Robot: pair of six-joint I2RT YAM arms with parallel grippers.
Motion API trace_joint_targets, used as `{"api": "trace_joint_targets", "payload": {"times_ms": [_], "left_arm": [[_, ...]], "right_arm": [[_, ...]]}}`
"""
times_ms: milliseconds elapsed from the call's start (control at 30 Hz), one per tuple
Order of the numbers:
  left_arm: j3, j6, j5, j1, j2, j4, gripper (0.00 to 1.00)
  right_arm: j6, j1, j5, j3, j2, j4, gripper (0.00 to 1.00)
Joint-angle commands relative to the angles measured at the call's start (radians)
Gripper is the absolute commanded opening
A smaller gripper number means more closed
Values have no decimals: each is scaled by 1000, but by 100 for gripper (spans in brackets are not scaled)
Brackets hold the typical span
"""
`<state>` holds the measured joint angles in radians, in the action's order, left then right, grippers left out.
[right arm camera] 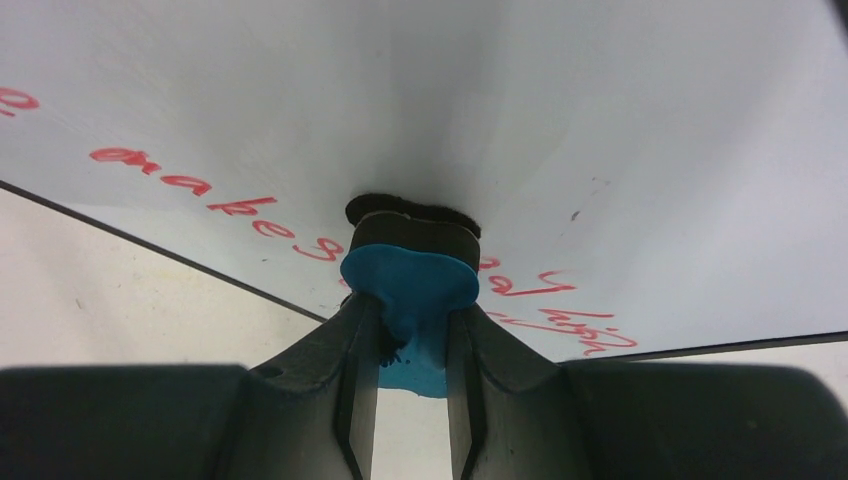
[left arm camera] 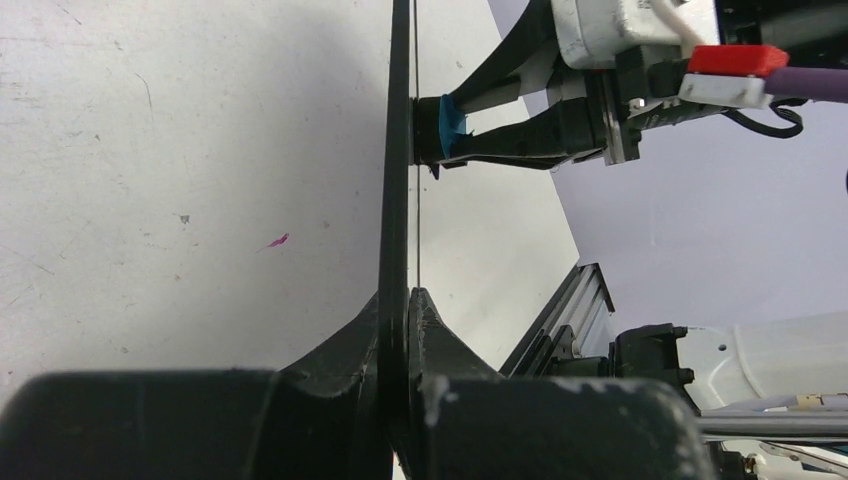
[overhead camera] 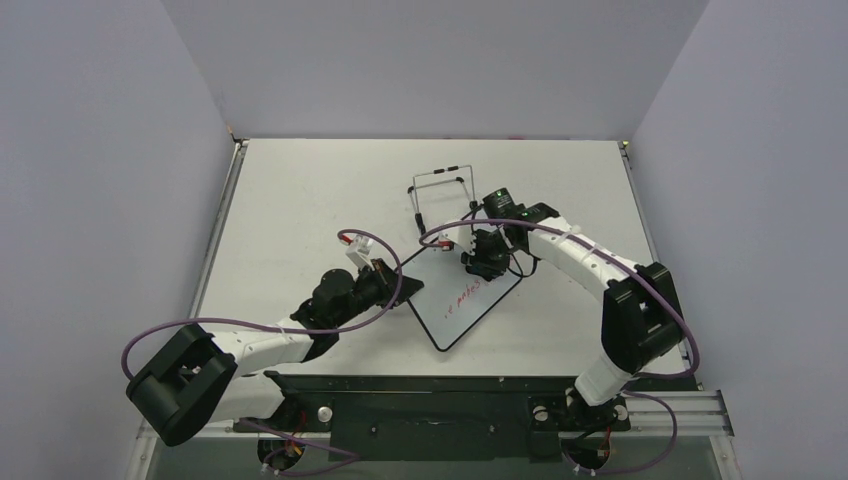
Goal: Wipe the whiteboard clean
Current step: Erase the whiteboard at the center of the board.
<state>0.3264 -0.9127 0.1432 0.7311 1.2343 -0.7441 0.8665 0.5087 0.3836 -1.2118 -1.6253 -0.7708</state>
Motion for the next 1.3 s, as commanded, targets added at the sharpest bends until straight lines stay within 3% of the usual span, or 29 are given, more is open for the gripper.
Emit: {"api": "trace_joint_targets", "payload": {"times_ms": [0, 300, 533, 700, 900, 1100, 1267], "left_arm": [[66, 9, 107, 21, -23, -199, 0], [75, 5, 111, 21, -9, -200, 0], [76, 9, 111, 22, -14, -197, 0], [68, 10, 110, 21, -27, -198, 0], [71, 12, 107, 23, -29, -193, 0], [72, 9, 109, 24, -21, -194, 0], [71, 11, 111, 23, -22, -191, 0]], "right_arm": [[20, -45, 16, 40, -1, 13, 0], [-50, -47, 36, -147, -45, 13, 0], [-19, 85, 17, 14, 9, 17, 0], [6, 31, 1, 111, 29, 23, 0], [11, -68, -15, 14, -2, 24, 0], [-43, -65, 19, -137, -59, 24, 0], [-33, -20, 35, -44, -32, 25, 0]]}}
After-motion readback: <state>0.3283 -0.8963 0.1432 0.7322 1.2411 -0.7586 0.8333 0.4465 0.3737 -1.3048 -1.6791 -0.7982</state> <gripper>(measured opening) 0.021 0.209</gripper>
